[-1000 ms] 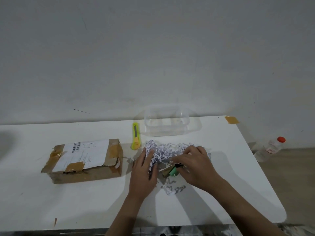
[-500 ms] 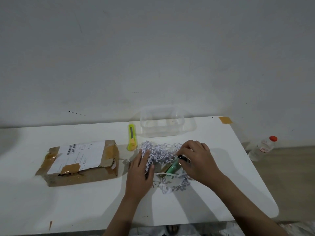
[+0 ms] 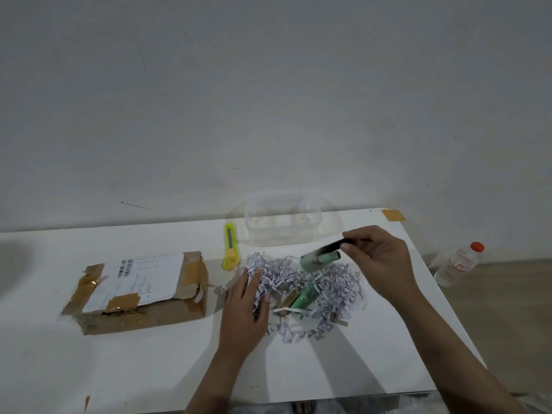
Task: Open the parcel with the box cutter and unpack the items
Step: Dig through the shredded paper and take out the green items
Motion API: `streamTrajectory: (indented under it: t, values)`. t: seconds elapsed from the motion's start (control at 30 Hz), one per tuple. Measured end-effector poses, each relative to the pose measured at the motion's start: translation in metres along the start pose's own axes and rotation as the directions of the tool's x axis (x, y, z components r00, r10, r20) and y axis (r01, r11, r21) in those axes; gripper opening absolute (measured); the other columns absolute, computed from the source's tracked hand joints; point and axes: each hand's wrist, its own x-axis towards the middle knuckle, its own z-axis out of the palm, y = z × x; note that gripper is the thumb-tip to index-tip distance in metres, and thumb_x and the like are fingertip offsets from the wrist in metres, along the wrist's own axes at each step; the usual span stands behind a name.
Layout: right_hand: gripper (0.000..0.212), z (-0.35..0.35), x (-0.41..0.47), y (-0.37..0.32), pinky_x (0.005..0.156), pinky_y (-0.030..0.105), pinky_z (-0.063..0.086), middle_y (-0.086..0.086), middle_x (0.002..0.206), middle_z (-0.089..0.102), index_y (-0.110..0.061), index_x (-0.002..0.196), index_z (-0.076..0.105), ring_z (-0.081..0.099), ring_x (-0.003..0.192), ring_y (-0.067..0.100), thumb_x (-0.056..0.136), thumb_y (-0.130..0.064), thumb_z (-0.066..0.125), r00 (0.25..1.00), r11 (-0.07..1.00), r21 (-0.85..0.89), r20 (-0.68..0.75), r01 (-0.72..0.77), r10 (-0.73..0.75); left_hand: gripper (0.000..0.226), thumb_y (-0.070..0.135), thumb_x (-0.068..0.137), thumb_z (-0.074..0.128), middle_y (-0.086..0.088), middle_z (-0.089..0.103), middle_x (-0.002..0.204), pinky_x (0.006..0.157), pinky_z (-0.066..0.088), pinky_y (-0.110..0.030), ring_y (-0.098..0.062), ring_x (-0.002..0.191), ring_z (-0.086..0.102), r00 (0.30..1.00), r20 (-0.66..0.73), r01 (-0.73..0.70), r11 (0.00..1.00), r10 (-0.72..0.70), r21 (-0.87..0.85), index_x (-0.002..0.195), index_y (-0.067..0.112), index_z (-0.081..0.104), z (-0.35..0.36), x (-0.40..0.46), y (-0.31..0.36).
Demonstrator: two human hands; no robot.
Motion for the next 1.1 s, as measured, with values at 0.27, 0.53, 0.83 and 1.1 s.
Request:
streamTrajectory:
  t: [0.27, 0.53, 0.83, 1.1]
  values:
    - [0.015, -0.018, 0.022, 0.061, 0.075, 0.028, 0.055, 0.009, 0.085, 0.073, -0.015, 0.087, 0.072, 0.069, 0.076, 0.015, 0.075, -0.008, 0.077, 0.873, 0.951, 0.052, -0.383, -0.306, 0.302, 0.052, 0.044, 0.092, 0.039, -0.004, 0.042, 0.145, 0.109, 0.033, -0.044, -0.018, 0.138, 0.031, 1.0, 0.011, 0.008, 1.0, -0.008, 0.002, 0.14, 0.026, 0.042, 0.002, 0.001, -0.004]
    - [0.013, -0.015, 0.02, 0.104, 0.079, 0.024, 0.043, 0.011, 0.088, 0.073, -0.005, 0.089, 0.072, 0.064, 0.083, 0.021, 0.078, -0.013, 0.072, 0.75, 0.848, -0.081, -0.516, -0.524, 0.414, 0.052, 0.042, 0.091, 0.04, 0.004, 0.043, 0.139, 0.107, 0.031, -0.037, -0.011, 0.135, 0.03, 1.0, -0.012, -0.009, 1.0, 0.009, 0.008, 0.139, 0.023, 0.045, 0.001, 0.001, -0.002]
    - [0.016, -0.004, 0.006, 0.086, 0.078, 0.028, 0.044, 0.01, 0.098, 0.069, -0.006, 0.097, 0.072, 0.064, 0.091, 0.028, 0.081, -0.008, 0.071, 0.904, 0.906, -0.296, -0.39, -0.303, 0.175, 0.051, 0.041, 0.091, 0.041, -0.002, 0.046, 0.141, 0.107, 0.032, -0.037, -0.017, 0.135, 0.034, 1.0, 0.005, -0.003, 1.0, 0.002, 0.01, 0.138, 0.023, 0.044, 0.002, 0.003, -0.001]
    - [0.01, 0.056, -0.038, 0.042, 0.069, 0.022, 0.049, 0.001, 0.075, 0.072, -0.012, 0.08, 0.073, 0.06, 0.07, 0.013, 0.074, -0.004, 0.071, 0.894, 0.886, -0.315, 0.401, 0.34, -0.2, 0.063, 0.041, 0.083, 0.053, -0.002, 0.04, 0.146, 0.108, 0.032, -0.042, -0.024, 0.135, 0.035, 0.994, 0.07, -0.083, 0.996, 0.081, 0.016, 0.143, 0.025, 0.037, -0.003, 0.003, -0.001]
